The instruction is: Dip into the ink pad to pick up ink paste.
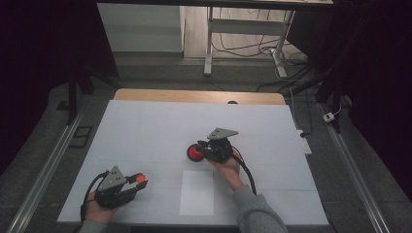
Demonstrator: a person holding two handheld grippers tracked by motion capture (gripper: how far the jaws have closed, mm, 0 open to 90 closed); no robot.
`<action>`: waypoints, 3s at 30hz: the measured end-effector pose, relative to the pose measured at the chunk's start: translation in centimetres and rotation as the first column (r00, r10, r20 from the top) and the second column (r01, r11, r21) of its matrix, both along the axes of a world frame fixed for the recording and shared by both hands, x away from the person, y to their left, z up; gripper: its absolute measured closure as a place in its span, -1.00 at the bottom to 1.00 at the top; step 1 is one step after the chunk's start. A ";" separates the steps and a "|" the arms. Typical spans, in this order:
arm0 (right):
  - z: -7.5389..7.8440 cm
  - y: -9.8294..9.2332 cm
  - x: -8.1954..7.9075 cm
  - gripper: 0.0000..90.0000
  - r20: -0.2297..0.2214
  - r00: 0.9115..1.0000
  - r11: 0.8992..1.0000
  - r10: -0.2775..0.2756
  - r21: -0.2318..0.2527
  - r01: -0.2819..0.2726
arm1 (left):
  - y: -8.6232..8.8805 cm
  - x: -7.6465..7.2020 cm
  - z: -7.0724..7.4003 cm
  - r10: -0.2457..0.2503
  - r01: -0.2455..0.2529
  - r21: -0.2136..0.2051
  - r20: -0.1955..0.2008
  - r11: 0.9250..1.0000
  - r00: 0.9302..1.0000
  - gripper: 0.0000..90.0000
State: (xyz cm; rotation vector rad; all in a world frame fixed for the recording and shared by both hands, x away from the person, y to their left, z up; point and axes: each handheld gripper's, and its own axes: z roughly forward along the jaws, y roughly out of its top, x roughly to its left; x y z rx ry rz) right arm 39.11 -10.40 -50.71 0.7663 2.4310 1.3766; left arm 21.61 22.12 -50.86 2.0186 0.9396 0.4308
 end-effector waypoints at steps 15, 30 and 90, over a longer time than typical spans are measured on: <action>-0.7 0.4 0.4 0.61 -0.004 1.000 1.000 -0.014 -0.025 0.014 | 0.0 0.1 -0.1 -0.003 0.003 0.000 -0.005 1.000 1.000 0.45; -1.4 0.8 0.5 0.62 -0.007 1.000 0.999 -0.011 -0.048 0.011 | 0.0 0.1 -0.1 -0.003 0.003 0.001 -0.006 1.000 1.000 0.45; 2.0 -0.8 0.0 0.62 0.087 0.995 0.990 -0.045 0.136 0.033 | 0.4 0.1 0.0 0.020 -0.020 -0.003 0.002 1.000 1.000 0.45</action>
